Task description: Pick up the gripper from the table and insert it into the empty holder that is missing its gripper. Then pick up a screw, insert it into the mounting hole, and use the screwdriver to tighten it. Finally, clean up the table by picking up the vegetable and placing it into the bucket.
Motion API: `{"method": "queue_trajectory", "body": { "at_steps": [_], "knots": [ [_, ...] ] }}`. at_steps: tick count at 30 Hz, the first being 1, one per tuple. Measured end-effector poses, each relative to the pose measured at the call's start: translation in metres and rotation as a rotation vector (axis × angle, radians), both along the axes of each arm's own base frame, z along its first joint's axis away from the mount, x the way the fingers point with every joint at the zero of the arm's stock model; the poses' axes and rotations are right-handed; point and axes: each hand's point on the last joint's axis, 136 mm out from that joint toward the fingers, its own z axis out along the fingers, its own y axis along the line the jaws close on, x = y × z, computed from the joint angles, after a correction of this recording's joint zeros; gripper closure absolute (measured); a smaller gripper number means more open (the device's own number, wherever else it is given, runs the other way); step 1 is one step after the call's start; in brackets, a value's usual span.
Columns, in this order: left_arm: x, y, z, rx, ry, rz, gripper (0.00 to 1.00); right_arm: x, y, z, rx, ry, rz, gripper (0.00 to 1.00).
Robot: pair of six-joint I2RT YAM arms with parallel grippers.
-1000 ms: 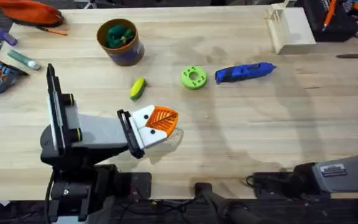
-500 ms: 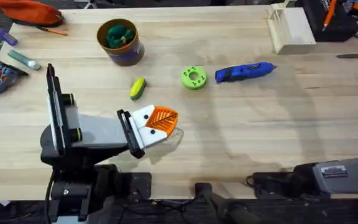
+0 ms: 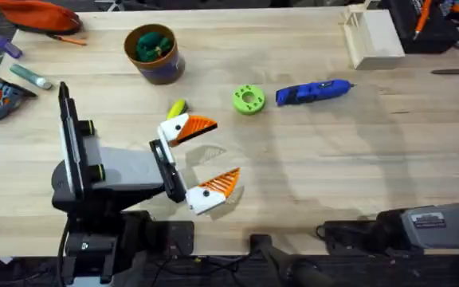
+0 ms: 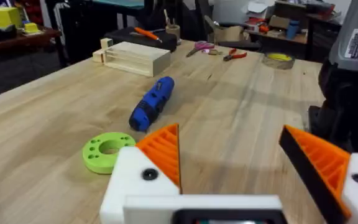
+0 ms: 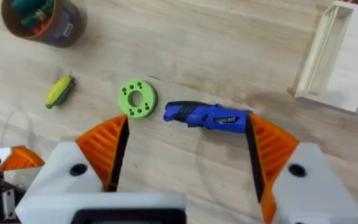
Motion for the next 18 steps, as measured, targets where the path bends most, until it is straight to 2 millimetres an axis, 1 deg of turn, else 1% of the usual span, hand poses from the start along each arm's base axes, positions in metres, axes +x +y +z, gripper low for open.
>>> {"method": "queue_trajectory", "body": {
  "at_steps": [9,16,18],
  "knots": [
    [0.001,0.0,0.0,-0.007,0.014,0.005,0.015,0.0,0.0,0.0,0.0,0.0,0.0,0.008],
    [0.014,0.008,0.004,-0.034,0.069,0.102,0.015,0.0,0.0,0.0,0.0,0.0,0.0,0.008],
    [0.017,0.011,0.007,-0.035,0.098,0.14,0.016,0.0,0.0,0.0,0.0,0.0,-0.001,0.008]
  ]
}}
